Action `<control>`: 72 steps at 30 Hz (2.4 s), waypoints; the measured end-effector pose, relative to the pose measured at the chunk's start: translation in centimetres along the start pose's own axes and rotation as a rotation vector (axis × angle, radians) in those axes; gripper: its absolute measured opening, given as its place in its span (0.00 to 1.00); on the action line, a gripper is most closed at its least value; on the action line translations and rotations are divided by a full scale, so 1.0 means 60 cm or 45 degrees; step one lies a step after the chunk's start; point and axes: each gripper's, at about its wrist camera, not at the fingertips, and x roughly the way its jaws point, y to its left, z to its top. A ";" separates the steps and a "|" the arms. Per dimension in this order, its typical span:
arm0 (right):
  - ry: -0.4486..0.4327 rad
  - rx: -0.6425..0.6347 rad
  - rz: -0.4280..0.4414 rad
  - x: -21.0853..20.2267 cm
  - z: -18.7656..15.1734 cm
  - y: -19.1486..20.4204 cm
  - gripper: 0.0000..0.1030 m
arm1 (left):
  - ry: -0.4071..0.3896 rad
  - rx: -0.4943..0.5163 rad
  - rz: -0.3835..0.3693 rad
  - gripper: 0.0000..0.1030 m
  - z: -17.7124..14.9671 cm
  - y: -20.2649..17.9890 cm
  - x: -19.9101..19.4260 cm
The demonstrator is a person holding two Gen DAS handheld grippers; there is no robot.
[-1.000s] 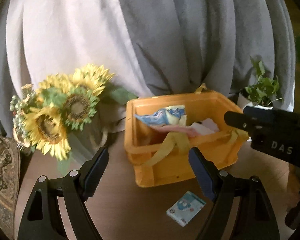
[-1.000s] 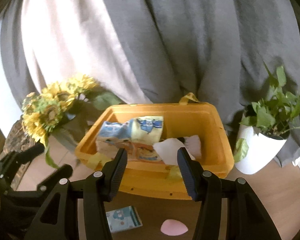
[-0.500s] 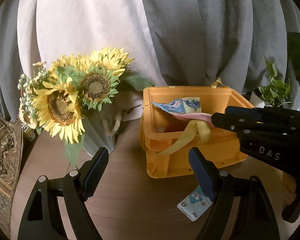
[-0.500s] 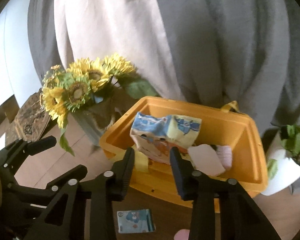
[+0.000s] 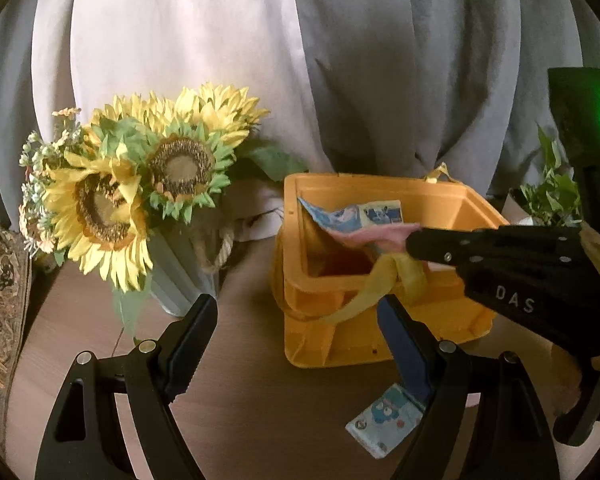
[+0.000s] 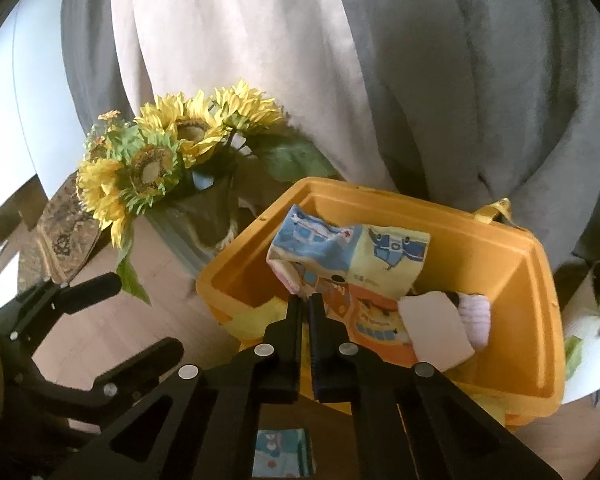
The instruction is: Organize soft objects
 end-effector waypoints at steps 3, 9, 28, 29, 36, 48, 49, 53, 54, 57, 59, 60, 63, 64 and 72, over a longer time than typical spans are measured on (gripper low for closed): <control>0.039 0.014 0.032 0.012 0.016 -0.001 0.04 | -0.028 -0.015 0.013 0.80 0.012 0.001 0.004; 0.193 0.018 0.132 0.051 0.053 0.007 0.04 | -0.079 -0.043 0.047 0.81 0.033 0.003 0.014; 0.649 -0.097 0.275 0.196 0.081 0.021 0.04 | 0.015 -0.121 0.116 0.82 0.040 0.021 0.076; 0.663 -0.101 0.271 0.201 0.079 0.022 0.04 | 0.032 -0.128 0.120 0.82 0.039 0.022 0.082; 0.683 -0.106 0.263 0.218 0.070 0.024 0.04 | 0.115 -0.188 0.113 0.83 0.027 0.034 0.114; 0.653 -0.113 0.224 0.221 0.073 0.029 0.23 | 0.135 -0.197 0.104 0.83 0.031 0.033 0.114; 0.641 -0.108 0.214 0.216 0.073 0.025 0.29 | 0.132 -0.194 0.105 0.83 0.031 0.032 0.110; 0.594 -0.088 0.195 0.193 0.074 0.014 0.31 | 0.117 -0.180 0.101 0.83 0.033 0.028 0.096; 0.579 -0.080 0.190 0.186 0.074 0.011 0.33 | 0.114 -0.182 0.101 0.83 0.034 0.028 0.093; 0.527 -0.068 0.159 0.163 0.074 0.007 0.36 | 0.099 -0.179 0.100 0.83 0.036 0.026 0.079; 0.485 -0.055 0.131 0.142 0.074 0.002 0.36 | 0.089 -0.177 0.100 0.83 0.038 0.023 0.072; 0.464 -0.051 0.118 0.134 0.076 0.001 0.36 | 0.086 -0.176 0.096 0.83 0.039 0.022 0.068; 0.402 -0.046 0.066 0.105 0.077 -0.001 0.39 | 0.070 -0.164 0.089 0.83 0.041 0.017 0.050; 0.379 -0.038 0.046 0.092 0.076 -0.002 0.39 | 0.065 -0.158 0.086 0.83 0.042 0.015 0.044; 0.259 0.078 -0.049 0.025 0.061 -0.022 0.44 | 0.015 -0.106 0.047 0.84 0.048 -0.014 -0.006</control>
